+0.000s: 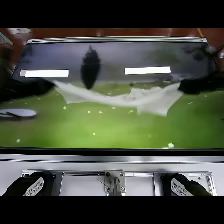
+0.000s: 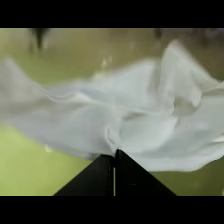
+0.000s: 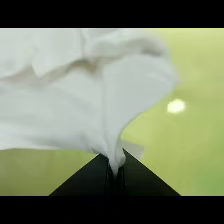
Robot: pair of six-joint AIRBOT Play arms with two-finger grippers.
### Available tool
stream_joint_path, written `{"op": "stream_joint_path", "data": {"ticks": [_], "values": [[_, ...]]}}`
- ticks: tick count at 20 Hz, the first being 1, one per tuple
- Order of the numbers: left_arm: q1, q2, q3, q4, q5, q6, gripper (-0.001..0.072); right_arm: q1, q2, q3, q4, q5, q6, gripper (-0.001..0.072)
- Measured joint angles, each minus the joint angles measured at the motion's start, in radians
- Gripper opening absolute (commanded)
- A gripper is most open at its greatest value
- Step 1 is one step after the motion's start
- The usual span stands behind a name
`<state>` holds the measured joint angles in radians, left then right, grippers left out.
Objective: Fold the shirts.
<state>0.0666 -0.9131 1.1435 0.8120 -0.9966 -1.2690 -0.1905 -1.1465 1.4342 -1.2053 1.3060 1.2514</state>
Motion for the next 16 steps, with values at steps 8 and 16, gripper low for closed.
{"op": "stream_joint_path", "data": {"ticks": [8, 16], "values": [[0.146, 0.303, 0.626, 0.109, 0.045, -0.061, 0.0036, 0.000, 0.487, 0.328, -0.015, -0.364, 0.057, 0.0064], [0.168, 0.367, 0.756, 0.276, -0.345, -0.169, 0.0036, 0.000, 0.660, 0.363, -0.209, -0.082, 0.117, 0.0064]]}}
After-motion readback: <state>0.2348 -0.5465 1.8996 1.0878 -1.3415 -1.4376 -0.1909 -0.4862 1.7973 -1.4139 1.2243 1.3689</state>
